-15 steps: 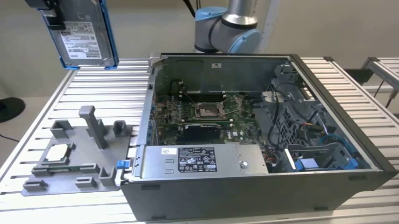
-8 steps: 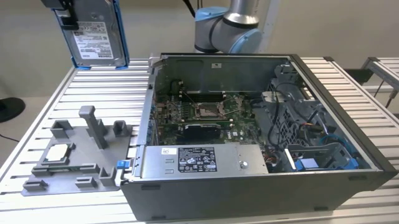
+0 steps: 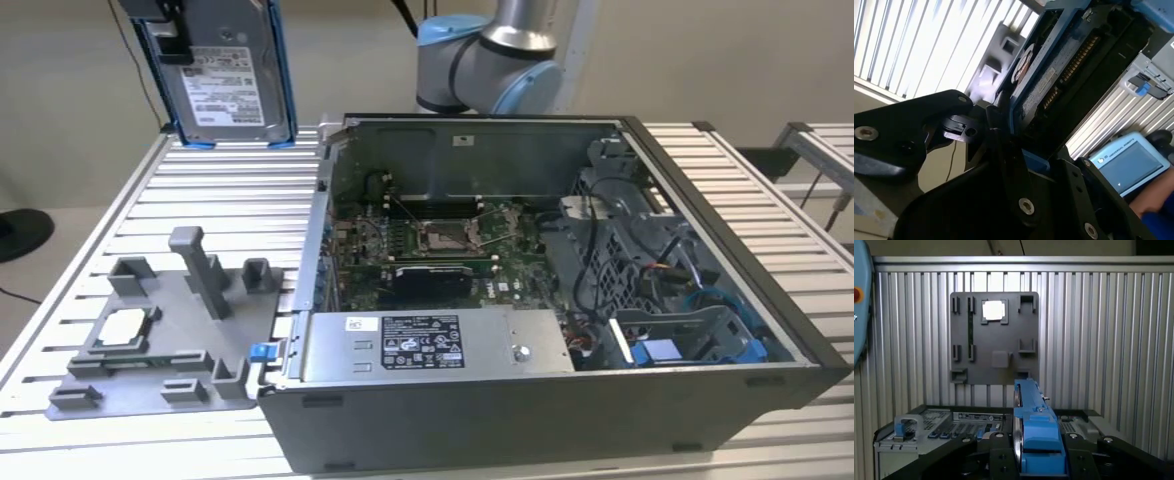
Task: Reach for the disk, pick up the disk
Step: 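Pick up the disk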
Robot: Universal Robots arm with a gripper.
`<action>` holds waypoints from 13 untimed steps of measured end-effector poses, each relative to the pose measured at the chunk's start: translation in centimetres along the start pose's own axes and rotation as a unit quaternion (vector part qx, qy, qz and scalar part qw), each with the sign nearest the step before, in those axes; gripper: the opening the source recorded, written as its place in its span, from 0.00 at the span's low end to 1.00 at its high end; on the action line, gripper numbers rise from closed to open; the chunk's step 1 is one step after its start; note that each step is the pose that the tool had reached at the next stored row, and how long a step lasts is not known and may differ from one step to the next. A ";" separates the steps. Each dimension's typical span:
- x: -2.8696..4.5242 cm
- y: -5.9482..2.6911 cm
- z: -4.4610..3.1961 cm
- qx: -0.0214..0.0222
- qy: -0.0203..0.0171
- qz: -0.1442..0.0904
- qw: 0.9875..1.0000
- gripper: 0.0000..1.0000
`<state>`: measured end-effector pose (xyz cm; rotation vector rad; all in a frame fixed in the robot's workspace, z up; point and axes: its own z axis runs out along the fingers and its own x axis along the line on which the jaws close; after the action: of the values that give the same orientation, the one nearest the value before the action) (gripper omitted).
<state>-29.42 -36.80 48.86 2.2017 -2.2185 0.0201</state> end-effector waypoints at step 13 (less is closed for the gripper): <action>-0.03 -3.71 -0.01 0.000 0.000 0.000 1.000 0.00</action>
<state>-25.71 -36.80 48.86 2.2017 -2.2185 0.0201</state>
